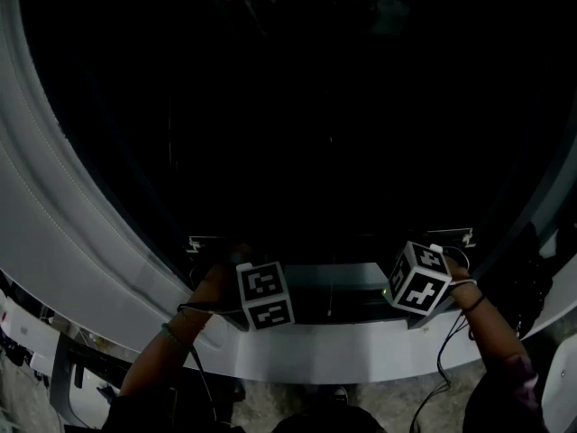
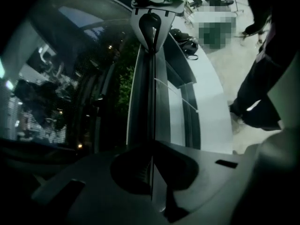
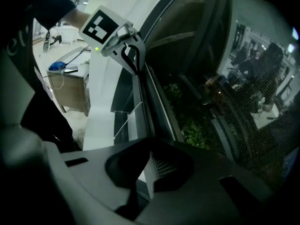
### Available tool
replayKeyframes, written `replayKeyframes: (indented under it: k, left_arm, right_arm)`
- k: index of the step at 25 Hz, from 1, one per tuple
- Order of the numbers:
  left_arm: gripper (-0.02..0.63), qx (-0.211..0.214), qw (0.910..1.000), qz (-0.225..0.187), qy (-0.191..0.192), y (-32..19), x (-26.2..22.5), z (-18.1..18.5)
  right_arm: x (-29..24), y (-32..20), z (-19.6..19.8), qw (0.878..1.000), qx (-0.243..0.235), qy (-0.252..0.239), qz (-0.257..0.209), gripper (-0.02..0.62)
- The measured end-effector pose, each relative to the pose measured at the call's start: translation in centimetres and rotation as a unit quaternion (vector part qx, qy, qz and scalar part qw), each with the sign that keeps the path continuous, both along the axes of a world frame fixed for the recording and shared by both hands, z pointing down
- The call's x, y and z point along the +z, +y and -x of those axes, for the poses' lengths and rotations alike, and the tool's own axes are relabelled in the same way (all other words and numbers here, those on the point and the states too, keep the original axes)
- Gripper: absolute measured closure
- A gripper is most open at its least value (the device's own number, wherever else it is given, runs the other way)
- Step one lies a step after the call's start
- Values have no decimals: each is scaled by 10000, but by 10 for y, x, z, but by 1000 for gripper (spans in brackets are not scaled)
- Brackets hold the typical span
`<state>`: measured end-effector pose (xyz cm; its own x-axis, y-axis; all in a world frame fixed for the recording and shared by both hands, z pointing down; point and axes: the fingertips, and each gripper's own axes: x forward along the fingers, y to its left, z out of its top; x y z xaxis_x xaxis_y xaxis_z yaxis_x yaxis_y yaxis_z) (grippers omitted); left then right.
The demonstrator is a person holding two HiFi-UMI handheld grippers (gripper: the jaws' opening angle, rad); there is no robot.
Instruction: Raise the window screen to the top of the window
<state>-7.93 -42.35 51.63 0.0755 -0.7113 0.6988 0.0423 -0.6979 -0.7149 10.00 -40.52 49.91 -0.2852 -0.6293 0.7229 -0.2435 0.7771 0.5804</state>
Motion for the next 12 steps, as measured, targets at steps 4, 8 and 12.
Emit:
replayKeyframes:
  k: [4,8,12]
  left_arm:
    - [589,-42,9991,-25,424,3,2,-3]
    - [580,63,9907,-371,1310,0,-42,-7]
    - [575,154,9831,-881,1595,-8,-104,0]
  right_arm:
    - [3,3,-3,9998,13,19,-183,568]
    - [-35,-2,-5,9957,-76,-282,-881,568]
    - [-95,-9,3,9902,-53,-131,-1388,568]
